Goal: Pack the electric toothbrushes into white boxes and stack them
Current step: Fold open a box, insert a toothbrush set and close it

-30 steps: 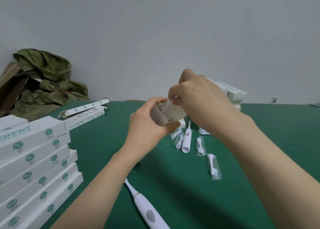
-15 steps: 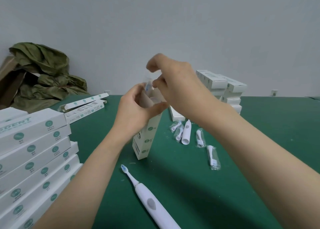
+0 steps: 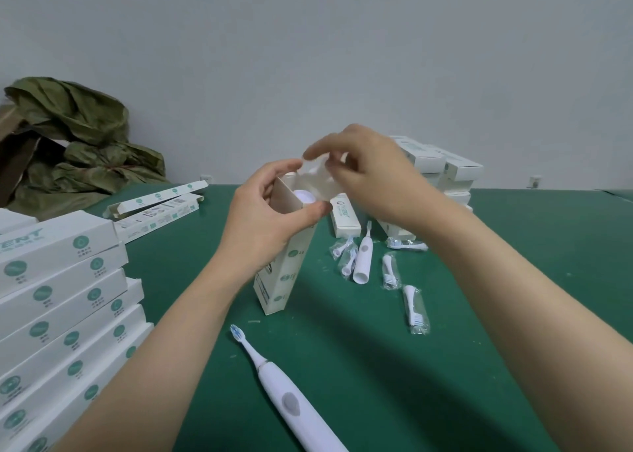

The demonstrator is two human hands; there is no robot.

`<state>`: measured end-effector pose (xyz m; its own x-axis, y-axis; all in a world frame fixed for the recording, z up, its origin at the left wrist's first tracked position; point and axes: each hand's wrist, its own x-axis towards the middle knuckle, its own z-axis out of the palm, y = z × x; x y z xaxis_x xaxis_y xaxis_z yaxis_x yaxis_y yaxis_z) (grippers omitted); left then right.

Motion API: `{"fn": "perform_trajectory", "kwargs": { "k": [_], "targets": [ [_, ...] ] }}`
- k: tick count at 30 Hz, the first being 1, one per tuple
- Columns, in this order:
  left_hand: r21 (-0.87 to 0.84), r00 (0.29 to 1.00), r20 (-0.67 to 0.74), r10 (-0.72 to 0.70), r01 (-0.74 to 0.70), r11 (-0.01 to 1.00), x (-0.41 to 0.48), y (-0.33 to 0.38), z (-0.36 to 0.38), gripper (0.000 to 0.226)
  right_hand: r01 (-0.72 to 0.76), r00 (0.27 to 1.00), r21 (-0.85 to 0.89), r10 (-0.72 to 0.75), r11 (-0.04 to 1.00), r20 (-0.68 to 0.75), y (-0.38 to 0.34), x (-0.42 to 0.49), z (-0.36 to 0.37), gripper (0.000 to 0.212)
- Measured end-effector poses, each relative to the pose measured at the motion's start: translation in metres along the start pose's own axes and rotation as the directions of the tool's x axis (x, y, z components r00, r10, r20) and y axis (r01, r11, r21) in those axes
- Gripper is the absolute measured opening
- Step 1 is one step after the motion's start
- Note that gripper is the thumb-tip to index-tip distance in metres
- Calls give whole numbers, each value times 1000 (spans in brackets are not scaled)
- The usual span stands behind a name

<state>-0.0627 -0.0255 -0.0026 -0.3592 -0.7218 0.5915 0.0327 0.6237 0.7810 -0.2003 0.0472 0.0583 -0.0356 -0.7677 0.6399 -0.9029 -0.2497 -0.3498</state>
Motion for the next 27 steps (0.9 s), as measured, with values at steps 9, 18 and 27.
{"fn": "perform_trajectory", "kwargs": {
  "k": [9, 18, 27],
  "targets": [
    [-18, 1000, 6, 0, 0, 1000, -2, 0, -1, 53, -644, 675, -269, 698, 716, 240, 109, -20, 85, 20],
    [34, 996, 78, 51, -53, 998, -2, -1, 5, 57, -346, 660, -690, 687, 636, 303, 94, -12, 113, 31],
    [50, 999, 12, 38, -39, 998, -3, -3, 5, 55, -354, 786, 812, 618, 465, -11, 34, -15, 4, 19]
  ]
}}
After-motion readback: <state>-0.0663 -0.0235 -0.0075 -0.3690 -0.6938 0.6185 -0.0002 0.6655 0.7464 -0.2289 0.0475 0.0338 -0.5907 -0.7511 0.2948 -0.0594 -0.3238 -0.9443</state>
